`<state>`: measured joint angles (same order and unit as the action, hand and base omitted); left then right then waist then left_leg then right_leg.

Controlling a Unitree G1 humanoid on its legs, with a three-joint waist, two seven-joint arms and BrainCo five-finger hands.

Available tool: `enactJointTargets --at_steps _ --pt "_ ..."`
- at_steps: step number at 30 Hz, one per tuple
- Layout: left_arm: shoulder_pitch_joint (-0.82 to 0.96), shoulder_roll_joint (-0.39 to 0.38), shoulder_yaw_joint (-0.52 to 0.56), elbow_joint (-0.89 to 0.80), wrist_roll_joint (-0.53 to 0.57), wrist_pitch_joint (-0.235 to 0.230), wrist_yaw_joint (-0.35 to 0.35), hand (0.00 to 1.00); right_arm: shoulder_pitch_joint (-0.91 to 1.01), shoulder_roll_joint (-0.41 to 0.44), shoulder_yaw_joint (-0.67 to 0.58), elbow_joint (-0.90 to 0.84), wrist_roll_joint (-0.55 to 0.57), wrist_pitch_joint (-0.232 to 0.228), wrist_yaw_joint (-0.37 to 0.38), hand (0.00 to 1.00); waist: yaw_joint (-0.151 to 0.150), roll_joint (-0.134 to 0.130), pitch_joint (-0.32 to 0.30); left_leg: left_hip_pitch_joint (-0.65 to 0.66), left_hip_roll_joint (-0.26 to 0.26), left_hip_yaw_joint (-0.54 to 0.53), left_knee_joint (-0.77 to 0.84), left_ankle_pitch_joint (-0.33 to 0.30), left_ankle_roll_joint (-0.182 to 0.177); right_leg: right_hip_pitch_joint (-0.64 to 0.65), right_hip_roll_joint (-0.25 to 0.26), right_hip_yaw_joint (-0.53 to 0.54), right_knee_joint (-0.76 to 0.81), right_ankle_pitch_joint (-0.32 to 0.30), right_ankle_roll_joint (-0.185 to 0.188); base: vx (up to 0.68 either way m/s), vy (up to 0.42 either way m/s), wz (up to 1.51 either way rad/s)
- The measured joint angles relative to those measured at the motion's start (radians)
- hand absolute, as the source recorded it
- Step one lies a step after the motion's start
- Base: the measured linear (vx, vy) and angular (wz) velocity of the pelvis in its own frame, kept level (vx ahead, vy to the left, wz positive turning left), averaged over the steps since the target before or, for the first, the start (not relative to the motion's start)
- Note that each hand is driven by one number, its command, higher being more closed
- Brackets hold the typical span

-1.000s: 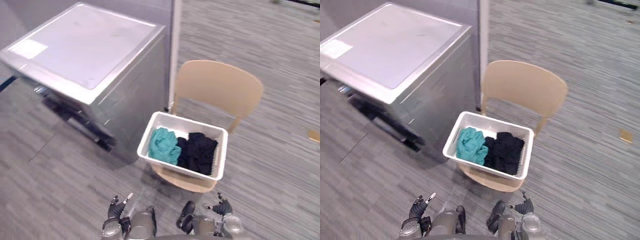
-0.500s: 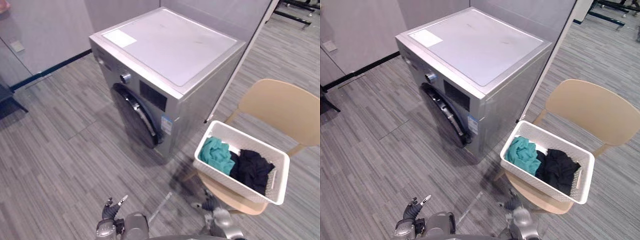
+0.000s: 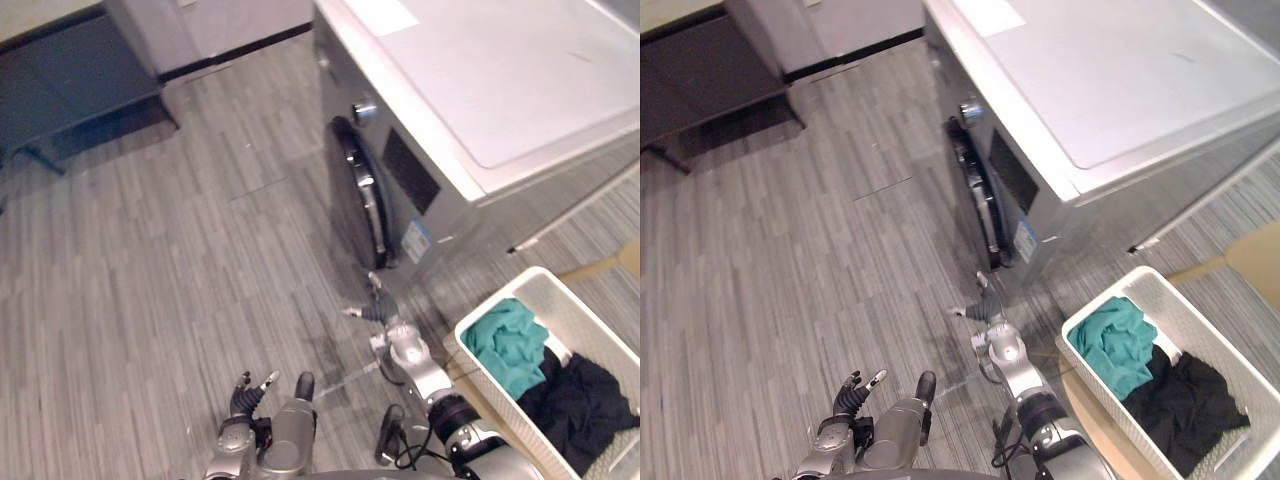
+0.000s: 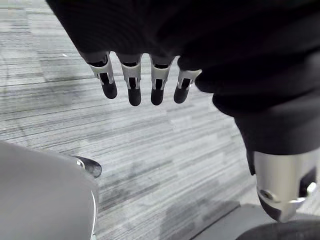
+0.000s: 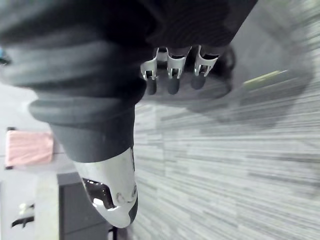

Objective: Pick up the laundry basket with both hands and put the clothes into the washing machine.

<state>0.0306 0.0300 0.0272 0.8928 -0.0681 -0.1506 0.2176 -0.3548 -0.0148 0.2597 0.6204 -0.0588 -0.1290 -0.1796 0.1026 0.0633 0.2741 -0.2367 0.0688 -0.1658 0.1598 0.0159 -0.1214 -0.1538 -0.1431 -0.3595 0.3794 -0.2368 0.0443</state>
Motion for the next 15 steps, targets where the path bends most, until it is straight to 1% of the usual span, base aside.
enactJointTargets --at_steps 1,2,3,4,6,7,9,10,11,12,13,15 --pt "0.001 -0.001 0.0 -0.001 0.001 -0.003 0.001 0.0 -0.022 0.004 -0.02 -0.012 0.0 -0.002 -0.014 0.0 0.004 0.001 0.001 -0.005 0.002 0.001 -0.029 0.033 0.0 0.01 0.001 -0.03 -0.023 0.006 -0.008 -0.04 -0.05 0.58" --pt "0.001 -0.001 -0.003 -0.003 0.0 -0.01 0.001 0.0 -0.033 0.005 -0.037 -0.024 0.0 -0.002 -0.03 0.0 0.019 0.001 0.002 -0.006 0.003 0.001 -0.042 0.048 0.003 0.013 0.002 -0.042 -0.028 0.007 -0.01 -0.04 -0.042 0.48" --pt "0.001 -0.001 -0.007 -0.009 0.001 -0.012 0.002 0.0 -0.04 0.004 -0.052 -0.029 0.0 -0.002 -0.038 0.0 0.022 0.002 0.003 -0.008 0.003 0.001 -0.046 0.053 0.002 0.012 0.002 -0.044 -0.03 0.007 -0.01 -0.05 -0.033 0.24" --pt "0.011 -0.001 -0.02 -0.034 0.001 -0.015 0.004 0.0 -0.067 0.004 -0.084 -0.039 -0.003 -0.002 -0.061 0.0 0.027 0.004 0.011 -0.013 0.003 0.001 -0.051 0.065 0.003 0.009 0.002 -0.046 -0.032 0.007 -0.01 -0.07 -0.016 0.14" --pt "0.02 0.0 -0.022 -0.064 0.0 -0.024 0.004 0.0 -0.129 -0.005 -0.154 -0.071 -0.002 -0.002 -0.101 0.0 0.031 0.012 0.034 -0.03 0.004 0.003 -0.057 0.07 0.004 -0.014 0.002 -0.046 -0.025 0.007 -0.011 -0.12 0.012 0.06" --pt "0.021 0.0 -0.023 -0.068 0.0 -0.027 0.005 0.0 -0.146 -0.011 -0.18 -0.081 -0.001 -0.002 -0.112 0.0 0.034 0.014 0.036 -0.043 0.006 0.004 -0.058 0.07 0.004 -0.032 0.001 -0.043 -0.017 0.006 -0.012 -0.15 0.044 -0.04" --pt "0.019 0.002 -0.024 -0.082 0.0 -0.03 0.006 0.0 -0.204 -0.044 -0.246 -0.101 0.009 -0.004 -0.152 0.0 0.048 0.015 0.041 -0.082 0.011 0.018 -0.08 0.074 0.01 -0.102 -0.004 -0.031 0.023 0.004 -0.014 -0.18 0.05 -0.08" --pt "0.018 0.005 -0.024 -0.096 -0.003 -0.031 0.007 0.0 -0.226 -0.072 -0.276 -0.101 0.01 -0.004 -0.168 0.0 0.055 0.012 0.061 -0.083 0.006 0.023 -0.089 0.083 0.017 -0.116 -0.013 -0.027 0.044 0.003 -0.013 -0.2 0.038 -0.01" --pt "0.017 0.007 -0.025 -0.112 -0.003 -0.034 0.008 0.0 -0.242 -0.096 -0.301 -0.101 0.01 -0.004 -0.184 0.0 0.057 0.013 0.081 -0.083 -0.001 0.023 -0.092 0.086 0.019 -0.123 -0.023 -0.025 0.061 0.001 -0.01 -0.13 0.019 0.03" --pt "0.017 0.009 -0.024 -0.117 -0.003 -0.035 0.009 0.0 -0.247 -0.109 -0.305 -0.101 0.01 -0.003 -0.193 0.0 0.058 0.012 0.087 -0.085 -0.004 0.025 -0.093 0.088 0.022 -0.129 -0.03 -0.024 0.071 0.0 -0.009 -0.14 0.026 0.06" --pt "0.017 0.012 -0.025 -0.118 -0.003 -0.035 0.014 0.0 -0.247 -0.129 -0.32 -0.102 0.009 -0.002 -0.206 0.0 0.056 0.012 0.089 -0.092 -0.012 0.026 -0.1 0.093 0.029 -0.145 -0.039 -0.02 0.086 -0.003 -0.004 -0.1 0.025 0.04" --pt "0.018 0.014 -0.025 -0.117 -0.003 -0.035 0.027 0.0 -0.247 -0.141 -0.324 -0.102 0.01 -0.001 -0.222 0.0 0.05 0.012 0.09 -0.1 -0.019 0.026 -0.126 0.111 0.039 -0.168 -0.049 -0.019 0.099 -0.005 -0.001 -0.08 0.012 0.05"
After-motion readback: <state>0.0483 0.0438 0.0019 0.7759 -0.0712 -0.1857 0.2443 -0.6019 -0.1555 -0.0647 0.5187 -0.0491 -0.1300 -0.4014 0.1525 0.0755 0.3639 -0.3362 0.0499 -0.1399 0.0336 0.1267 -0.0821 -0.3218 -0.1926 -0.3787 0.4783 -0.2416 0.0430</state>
